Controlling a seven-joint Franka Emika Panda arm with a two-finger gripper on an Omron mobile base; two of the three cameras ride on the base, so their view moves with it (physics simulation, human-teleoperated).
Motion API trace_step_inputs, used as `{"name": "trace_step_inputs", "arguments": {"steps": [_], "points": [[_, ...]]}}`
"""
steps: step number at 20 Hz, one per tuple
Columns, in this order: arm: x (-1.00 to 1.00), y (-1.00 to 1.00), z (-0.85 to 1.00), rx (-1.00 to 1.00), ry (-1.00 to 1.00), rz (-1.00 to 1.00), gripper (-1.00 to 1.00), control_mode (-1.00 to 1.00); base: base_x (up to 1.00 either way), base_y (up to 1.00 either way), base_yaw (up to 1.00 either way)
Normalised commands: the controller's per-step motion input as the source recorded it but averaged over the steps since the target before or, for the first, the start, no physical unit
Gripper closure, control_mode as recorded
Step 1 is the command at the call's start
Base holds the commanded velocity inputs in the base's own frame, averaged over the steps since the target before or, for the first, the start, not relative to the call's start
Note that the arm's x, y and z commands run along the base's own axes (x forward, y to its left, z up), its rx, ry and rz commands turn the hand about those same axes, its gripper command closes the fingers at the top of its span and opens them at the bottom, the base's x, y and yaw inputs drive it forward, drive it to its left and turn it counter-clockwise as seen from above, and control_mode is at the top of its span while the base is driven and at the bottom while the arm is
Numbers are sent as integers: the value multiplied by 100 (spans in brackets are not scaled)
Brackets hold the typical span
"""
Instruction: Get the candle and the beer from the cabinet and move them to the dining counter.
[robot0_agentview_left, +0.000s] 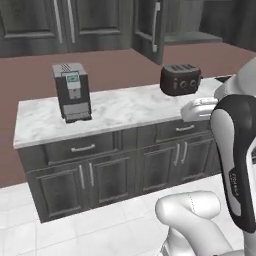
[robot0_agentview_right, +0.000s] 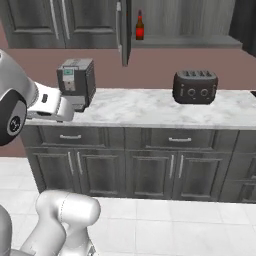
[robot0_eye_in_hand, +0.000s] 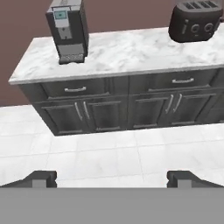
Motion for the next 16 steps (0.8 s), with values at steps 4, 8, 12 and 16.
{"name": "trace_step_inputs", "arguments": {"steps": [4,8,12,16], "points": [[0,0,0,0,0,0,-100,100,57,-89,45],[0,0,0,0,0,0,-100,100,26,-92,9],[0,0,0,0,0,0,-100,100,25,-66,0],[0,0,0,0,0,0,-100,100,36,-27,2]]}}
